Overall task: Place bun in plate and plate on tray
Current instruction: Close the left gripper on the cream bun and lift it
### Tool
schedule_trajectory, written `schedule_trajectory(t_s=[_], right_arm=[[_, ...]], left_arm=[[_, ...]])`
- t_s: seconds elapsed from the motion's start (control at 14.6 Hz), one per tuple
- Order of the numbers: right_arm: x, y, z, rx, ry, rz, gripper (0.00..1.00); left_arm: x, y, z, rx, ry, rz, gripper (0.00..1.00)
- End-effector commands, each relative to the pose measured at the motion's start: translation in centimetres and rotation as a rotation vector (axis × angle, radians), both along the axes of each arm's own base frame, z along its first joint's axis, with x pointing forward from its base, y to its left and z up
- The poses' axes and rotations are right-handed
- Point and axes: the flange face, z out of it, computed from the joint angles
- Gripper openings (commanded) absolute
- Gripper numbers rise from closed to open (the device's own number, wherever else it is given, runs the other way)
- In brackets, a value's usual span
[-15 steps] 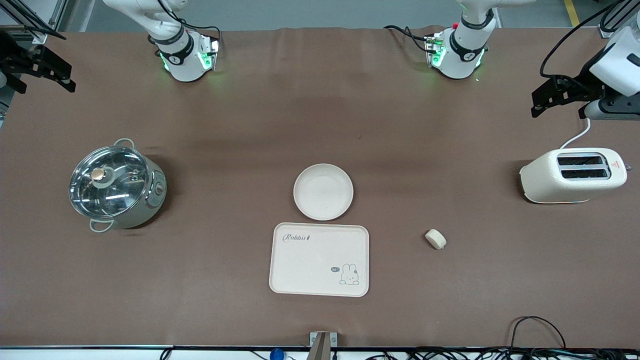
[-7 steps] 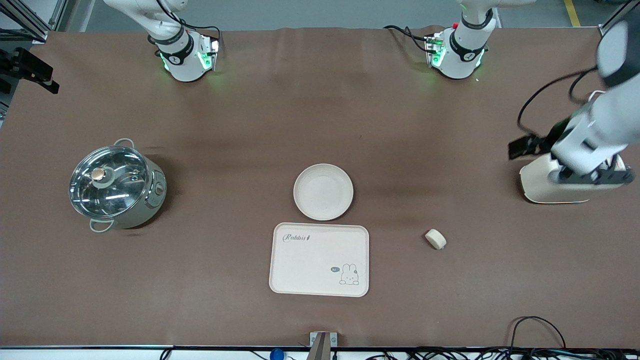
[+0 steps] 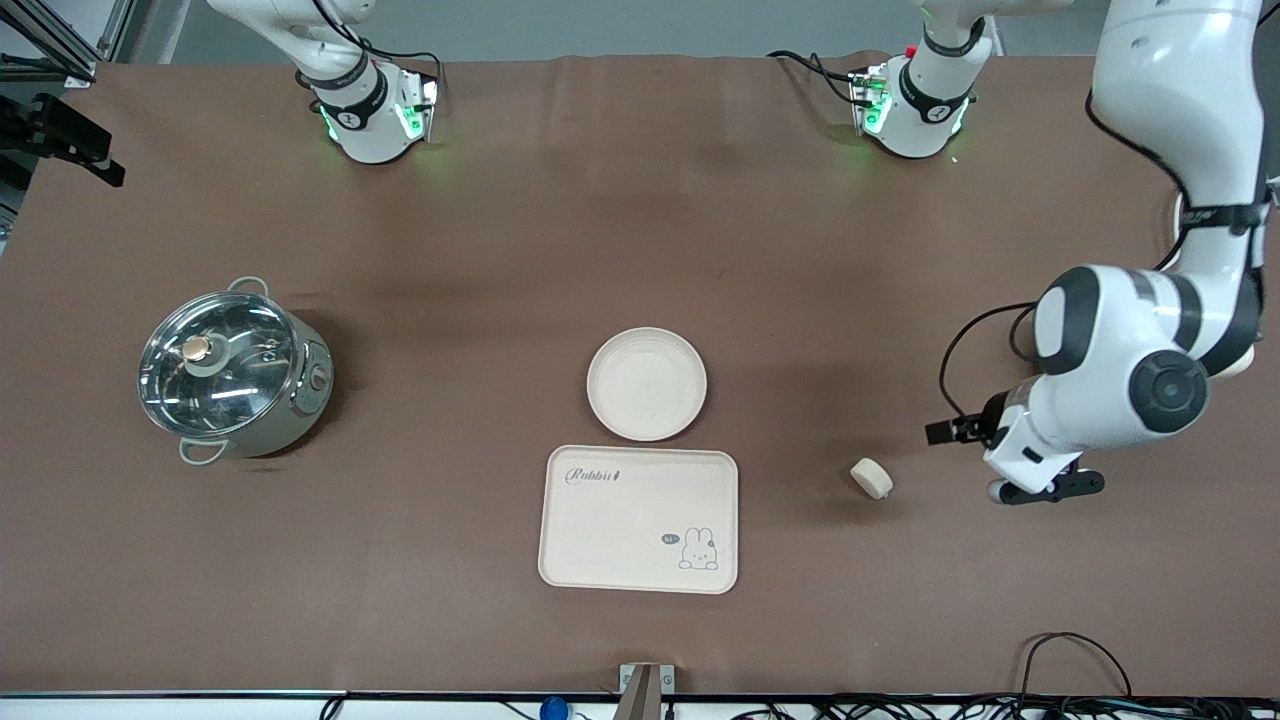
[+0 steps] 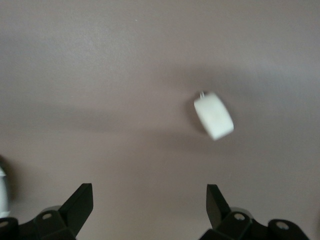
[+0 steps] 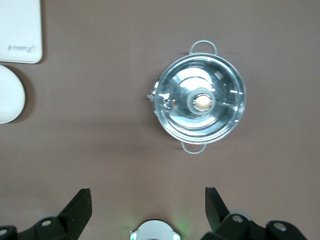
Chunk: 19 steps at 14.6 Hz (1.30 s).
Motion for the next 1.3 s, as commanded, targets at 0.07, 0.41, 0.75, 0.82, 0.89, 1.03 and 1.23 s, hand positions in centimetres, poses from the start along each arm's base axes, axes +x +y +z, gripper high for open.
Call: schedule_trajectory(t_s=[0.07,0.41,0.75,0.82,0.89,1.03,1.23], right_arm=[[0.1,1.4,-0.4,0.057,-0.006,0.021,1.0],[2.9,3.2,-3.4,0.104,-0.039,-0.031,1.0],[5.0,7.2,-5.6,0.134,-0.049,-0.178,1.0],[5.4,8.7,-6.3,0.135,-0.048,-0.204,1.0],[6.0,9.2,-7.3,0.135,-0.039,-0.216,1.0],[7.2,9.5,-9.0,0.133,-0.026,-0.22,1.0],[8.3,10.6,-11.5,0.131,-0.01,-0.212,1.0]], left_arm=[[1.1,-3.6,-4.1,0.01,-0.03,0.245,1.0],[1.1,-6.9,-6.8,0.015,-0.064,0.379,1.0],[1.4,-5.5,-9.6,0.025,-0.053,0.471,1.0],[1.5,-5.6,-10.1,0.017,-0.062,0.502,0.99],[1.6,-5.7,-10.7,0.018,-0.068,0.538,0.99],[1.7,-6.0,-12.0,0.004,-0.076,0.568,0.94],[2.1,-5.3,-13.1,-0.018,-0.106,0.587,0.78]])
